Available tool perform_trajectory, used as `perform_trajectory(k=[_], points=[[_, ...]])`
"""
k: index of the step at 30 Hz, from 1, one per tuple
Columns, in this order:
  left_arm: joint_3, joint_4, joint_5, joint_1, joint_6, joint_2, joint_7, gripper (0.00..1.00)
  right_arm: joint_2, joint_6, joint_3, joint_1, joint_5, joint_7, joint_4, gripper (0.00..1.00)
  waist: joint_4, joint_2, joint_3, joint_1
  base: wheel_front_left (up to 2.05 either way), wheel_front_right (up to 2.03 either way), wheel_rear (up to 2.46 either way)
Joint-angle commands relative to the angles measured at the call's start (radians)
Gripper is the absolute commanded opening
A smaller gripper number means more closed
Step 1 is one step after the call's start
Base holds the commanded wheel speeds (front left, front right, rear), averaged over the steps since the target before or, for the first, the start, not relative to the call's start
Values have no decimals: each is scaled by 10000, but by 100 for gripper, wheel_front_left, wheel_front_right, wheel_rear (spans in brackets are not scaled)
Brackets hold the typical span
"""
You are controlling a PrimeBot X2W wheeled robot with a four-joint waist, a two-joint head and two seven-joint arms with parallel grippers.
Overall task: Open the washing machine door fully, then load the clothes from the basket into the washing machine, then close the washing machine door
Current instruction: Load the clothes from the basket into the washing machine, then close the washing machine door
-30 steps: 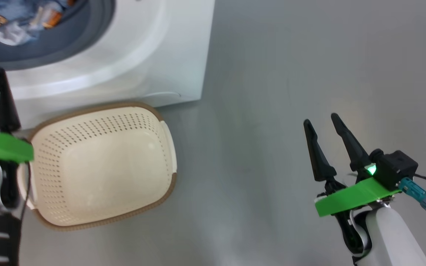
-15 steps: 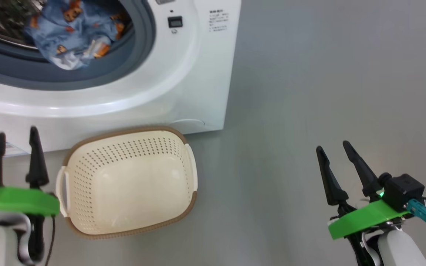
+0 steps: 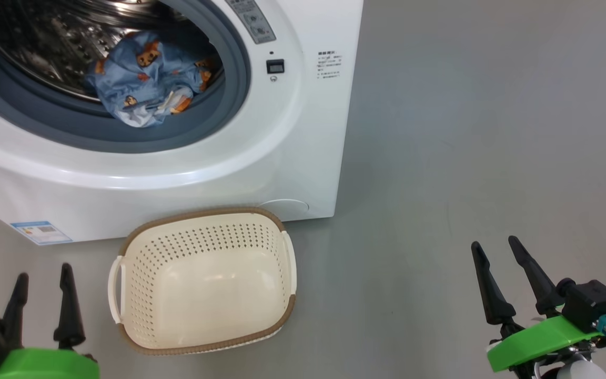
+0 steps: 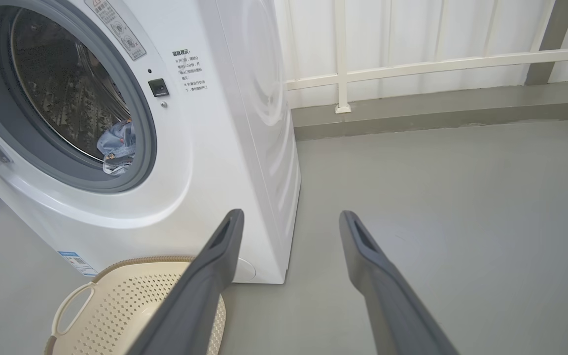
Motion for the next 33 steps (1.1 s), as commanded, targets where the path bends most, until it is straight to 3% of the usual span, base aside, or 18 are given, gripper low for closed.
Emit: perform_trajectory(k=[1, 33], points=[[374, -382, 138, 109, -14, 221, -55, 100, -117, 16, 147, 118, 69, -48, -277, 100, 80, 0, -117, 0, 0, 0, 0], [304, -989, 110, 630, -14, 223, -55, 100, -43, 16, -72, 461, 50, -48, -412, 100, 60, 0, -272, 0, -2, 2, 0]])
